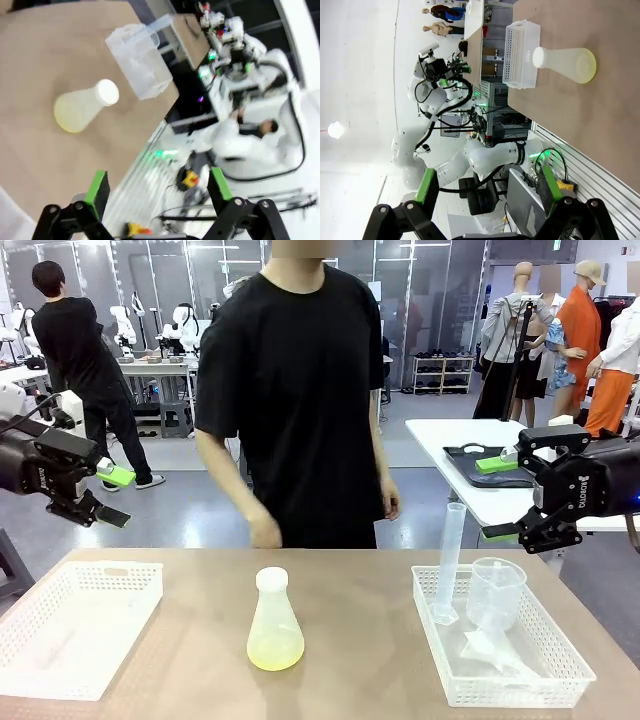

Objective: Prepare the solutions needed for the experiment.
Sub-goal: When the human places the Big flask in the center of the table, pick up the Big flask and place it in the left Organizing basket.

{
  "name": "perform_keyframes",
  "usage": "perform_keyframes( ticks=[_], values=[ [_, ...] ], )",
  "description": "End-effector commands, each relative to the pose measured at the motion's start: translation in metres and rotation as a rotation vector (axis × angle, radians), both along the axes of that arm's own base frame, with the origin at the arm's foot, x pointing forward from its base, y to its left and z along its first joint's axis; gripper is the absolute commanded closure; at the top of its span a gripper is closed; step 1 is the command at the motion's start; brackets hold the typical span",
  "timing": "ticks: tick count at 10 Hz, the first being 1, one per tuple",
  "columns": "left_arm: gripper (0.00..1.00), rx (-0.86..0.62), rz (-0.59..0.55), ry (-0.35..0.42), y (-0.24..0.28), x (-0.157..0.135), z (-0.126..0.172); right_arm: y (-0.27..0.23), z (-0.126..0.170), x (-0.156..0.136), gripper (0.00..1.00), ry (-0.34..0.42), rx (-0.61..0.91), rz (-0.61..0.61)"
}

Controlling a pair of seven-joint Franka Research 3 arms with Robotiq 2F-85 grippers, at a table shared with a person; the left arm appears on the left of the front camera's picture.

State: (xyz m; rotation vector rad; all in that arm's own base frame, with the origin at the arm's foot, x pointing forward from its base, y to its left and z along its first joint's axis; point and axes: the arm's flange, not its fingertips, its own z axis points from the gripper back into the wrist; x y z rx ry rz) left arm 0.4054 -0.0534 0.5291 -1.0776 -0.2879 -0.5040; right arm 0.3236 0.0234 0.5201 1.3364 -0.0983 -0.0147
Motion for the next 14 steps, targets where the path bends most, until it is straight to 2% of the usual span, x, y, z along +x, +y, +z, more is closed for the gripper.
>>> perform_keyframes(
  ticks=[1,3,4,5,6,11,12,13,14],
  values=[
    [0.0,0.044,-0.176,-0.16,0.009,0.052,-0.004,0.001,0.001,-0.001,0.0,-0.009,0.004,0.003],
    [0.0,0.055,-0.211,-0.157,-0.007,0.07,-0.006,0.001,0.001,-0.001,0.0,-0.009,0.004,0.003],
    [0.0,0.1,-0.193,-0.132,-0.012,0.066,-0.009,0.001,0.001,-0.001,0.0,-0.009,0.004,0.003],
    [0.0,0.23,-0.15,-0.101,-0.009,0.049,-0.012,0.001,0.001,-0.001,0.0,-0.009,0.004,0.003],
    [0.0,0.062,-0.196,-0.16,-0.009,0.072,-0.014,0.001,0.001,-0.001,0.0,-0.009,0.004,0.003],
    [0.0,0.092,-0.185,-0.148,-0.008,0.07,-0.015,0.001,0.001,-0.001,0.0,-0.009,0.004,0.003],
    [0.0,0.091,-0.214,-0.203,-0.02,0.122,-0.018,0.001,0.001,-0.001,0.0,-0.009,0.004,0.003],
    [0.0,0.052,-0.34,-0.201,-0.029,0.15,-0.019,0.001,0.001,-0.001,0.0,-0.009,0.004,0.003],
    [0.0,0.063,-0.427,-0.237,-0.039,0.163,-0.019,0.001,0.001,-0.001,0.0,-0.009,0.004,0.003]
  ],
)
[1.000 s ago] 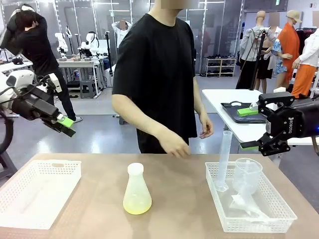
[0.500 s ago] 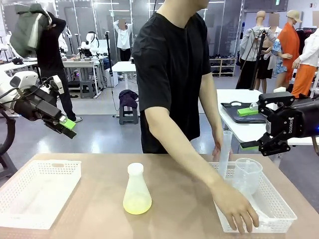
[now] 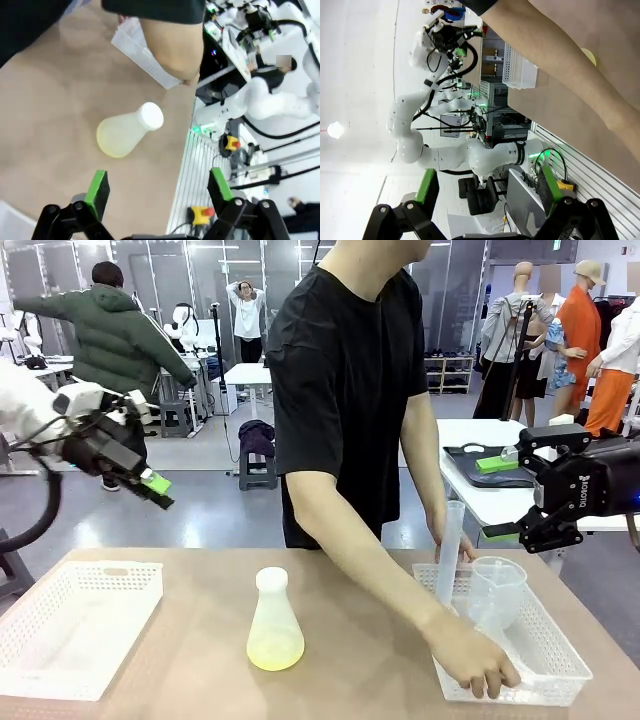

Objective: Prepare the solutions needed for the experiment.
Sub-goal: When the human places the Big flask in the center of the table, pick up the Big flask and place it in the left Organizing basket.

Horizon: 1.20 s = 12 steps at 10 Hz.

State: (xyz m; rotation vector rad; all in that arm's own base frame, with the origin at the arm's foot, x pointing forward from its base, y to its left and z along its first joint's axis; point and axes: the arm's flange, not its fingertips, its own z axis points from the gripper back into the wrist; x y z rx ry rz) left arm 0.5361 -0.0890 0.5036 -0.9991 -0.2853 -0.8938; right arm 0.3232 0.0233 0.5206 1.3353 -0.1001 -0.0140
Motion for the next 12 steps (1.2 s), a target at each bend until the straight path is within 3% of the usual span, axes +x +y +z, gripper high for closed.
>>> perform_keyframes(
  ticks=[1,3,5,6,7,8,12],
  values=[
    [0.0,0.014,-0.2,-0.088,-0.015,0.044,0.005,0.001,0.0,-0.001,0.0,-0.007,0.005,0.004],
    [0.0,0.066,-0.464,-0.248,-0.044,0.075,-0.006,0.001,0.0,-0.001,0.0,-0.007,0.005,0.004],
    [0.0,0.09,-0.704,-0.295,-0.073,0.081,-0.022,0.001,0.0,-0.001,0.0,-0.007,0.005,0.004],
    [0.0,0.049,-0.783,-0.279,-0.084,0.084,-0.037,0.001,0.0,-0.001,0.0,-0.007,0.005,0.004],
    [0.0,0.067,-0.793,-0.213,-0.091,0.084,-0.043,0.001,0.0,-0.001,0.0,-0.007,0.005,0.004],
    [0.0,0.084,-0.681,-0.277,-0.084,0.071,-0.032,0.001,0.0,-0.001,0.0,-0.007,0.005,0.004],
    [0.0,0.076,-0.72,-0.267,-0.086,0.075,-0.038,0.001,0.0,-0.001,0.0,-0.007,0.005,0.004]
  ],
)
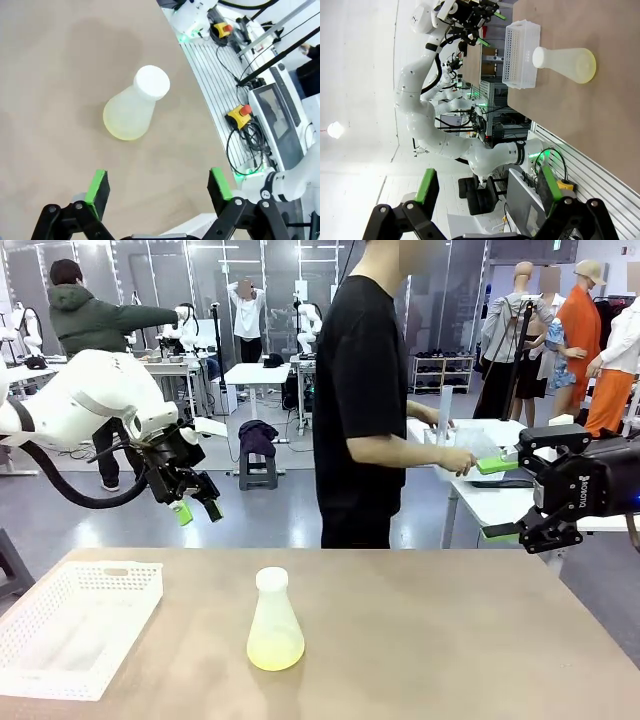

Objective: Prepare the solutions needed for the experiment.
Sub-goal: When the human places the Big flask in the center of the table, pick up the Big flask and place it in the left Organizing basket.

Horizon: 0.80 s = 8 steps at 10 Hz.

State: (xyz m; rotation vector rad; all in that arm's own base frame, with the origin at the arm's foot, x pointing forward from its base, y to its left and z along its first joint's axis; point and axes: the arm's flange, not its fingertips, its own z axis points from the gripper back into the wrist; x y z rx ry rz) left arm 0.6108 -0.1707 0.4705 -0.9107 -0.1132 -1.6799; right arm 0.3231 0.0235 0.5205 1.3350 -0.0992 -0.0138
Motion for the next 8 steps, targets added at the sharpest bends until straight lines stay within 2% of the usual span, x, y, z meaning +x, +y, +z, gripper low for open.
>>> perform_keyframes(
  ticks=[1,2,3,4,5,7,8],
  values=[
    [0.0,-0.112,-0.103,-0.083,-0.019,0.014,-0.026,0.001,0.0,0.0,0.0,-0.008,0.005,0.003],
    [0.0,-0.218,-0.181,-0.231,-0.02,0.021,-0.038,0.001,0.0,0.0,0.0,-0.008,0.005,0.003],
    [0.0,-0.332,-0.265,-0.323,-0.013,0.017,-0.04,0.001,0.0,0.0,0.0,-0.008,0.005,0.003],
    [0.0,-0.399,-0.309,-0.365,-0.006,0.009,-0.043,0.001,0.0,0.0,0.0,-0.008,0.005,0.003],
    [0.0,-0.483,-0.307,-0.36,0.0,0.001,-0.051,0.001,0.0,0.0,0.0,-0.008,0.005,0.003],
    [0.0,-0.586,-0.282,-0.27,0.009,-0.002,-0.075,0.001,0.0,0.0,0.0,-0.008,0.005,0.003],
    [0.0,-0.442,-0.286,-0.387,-0.006,0.021,-0.052,0.001,0.0,0.0,0.0,-0.008,0.005,0.003]
  ],
)
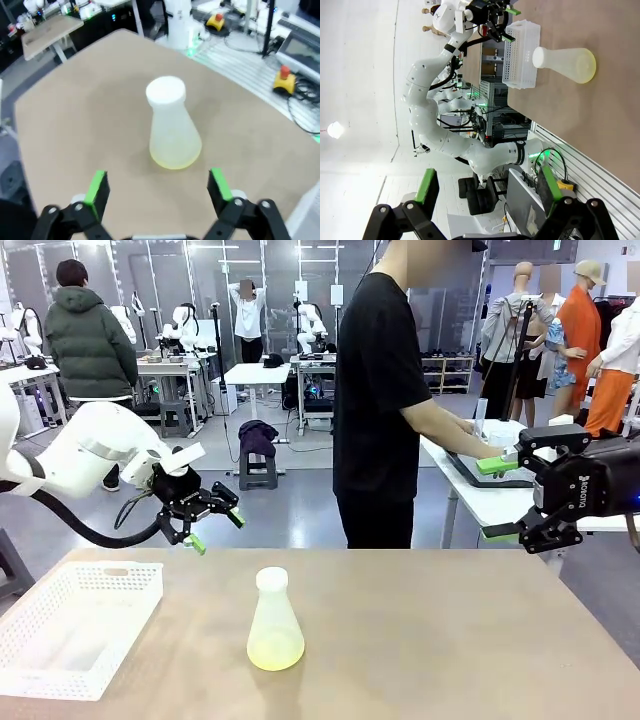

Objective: Prepare the solutions needed for the experiment.
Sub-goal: When the human places the Big flask in the center of the table, pick up the Big flask and place it in the left Organizing basket.

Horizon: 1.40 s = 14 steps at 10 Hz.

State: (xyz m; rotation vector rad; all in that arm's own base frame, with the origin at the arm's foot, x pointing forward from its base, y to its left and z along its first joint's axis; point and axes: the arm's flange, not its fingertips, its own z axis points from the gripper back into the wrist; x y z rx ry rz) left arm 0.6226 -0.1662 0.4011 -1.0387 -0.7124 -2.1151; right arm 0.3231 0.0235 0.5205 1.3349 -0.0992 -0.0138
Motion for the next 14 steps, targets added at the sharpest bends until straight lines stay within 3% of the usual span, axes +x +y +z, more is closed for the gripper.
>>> perform_keyframes(
  ticks=[1,5,8,11,14],
  values=[
    [0.0,0.071,0.025,-0.045,-0.011,0.009,0.017,0.001,0.0,0.0,0.0,-0.008,0.005,0.003],
    [0.0,0.034,0.014,-0.035,-0.01,0.007,0.017,0.001,0.0,0.0,0.0,-0.008,0.005,0.003],
    [0.0,-0.059,0.045,0.096,-0.023,0.021,-0.022,0.001,0.0,0.0,0.0,-0.008,0.005,0.003],
    [0.0,-0.133,0.021,0.184,-0.026,0.013,-0.05,0.001,0.0,0.0,0.0,-0.008,0.005,0.003],
    [0.0,-0.157,-0.026,0.323,-0.04,0.002,-0.08,0.001,0.0,0.0,0.0,-0.008,0.005,0.003]
  ],
)
